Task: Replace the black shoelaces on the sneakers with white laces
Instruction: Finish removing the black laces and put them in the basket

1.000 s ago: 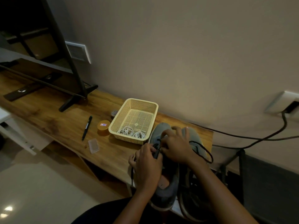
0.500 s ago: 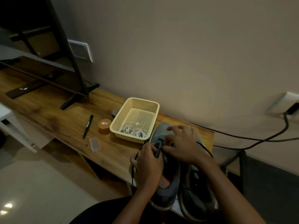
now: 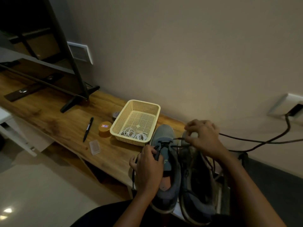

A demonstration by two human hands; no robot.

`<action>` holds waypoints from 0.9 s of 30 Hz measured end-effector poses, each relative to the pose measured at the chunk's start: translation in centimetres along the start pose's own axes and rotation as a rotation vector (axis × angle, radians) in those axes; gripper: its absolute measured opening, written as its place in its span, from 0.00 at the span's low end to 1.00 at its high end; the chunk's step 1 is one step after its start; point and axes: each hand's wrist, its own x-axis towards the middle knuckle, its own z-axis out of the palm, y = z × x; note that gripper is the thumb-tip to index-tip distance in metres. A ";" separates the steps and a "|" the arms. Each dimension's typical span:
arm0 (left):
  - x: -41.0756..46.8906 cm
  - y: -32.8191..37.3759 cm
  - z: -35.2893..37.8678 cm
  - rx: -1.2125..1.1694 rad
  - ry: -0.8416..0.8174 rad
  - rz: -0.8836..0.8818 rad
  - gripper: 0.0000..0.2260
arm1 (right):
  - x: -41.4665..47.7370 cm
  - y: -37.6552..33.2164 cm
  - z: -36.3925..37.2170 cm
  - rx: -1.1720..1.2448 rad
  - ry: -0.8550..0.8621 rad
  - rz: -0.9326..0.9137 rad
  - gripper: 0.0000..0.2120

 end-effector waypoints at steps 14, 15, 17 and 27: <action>6.2 3.9 0.0 0.474 -0.402 0.176 0.11 | 0.0 -1.4 4.2 -0.287 -0.196 0.095 0.21; 6.2 3.7 0.2 0.465 -0.405 0.172 0.12 | 0.0 -1.2 4.1 -0.268 -0.208 0.094 0.21; 6.4 3.3 0.3 0.424 -0.370 0.203 0.09 | -0.3 -1.1 3.8 -0.196 -0.237 0.098 0.21; 7.0 3.0 0.4 0.356 -0.295 0.239 0.02 | -1.3 -1.2 4.2 -0.160 -0.129 0.119 0.09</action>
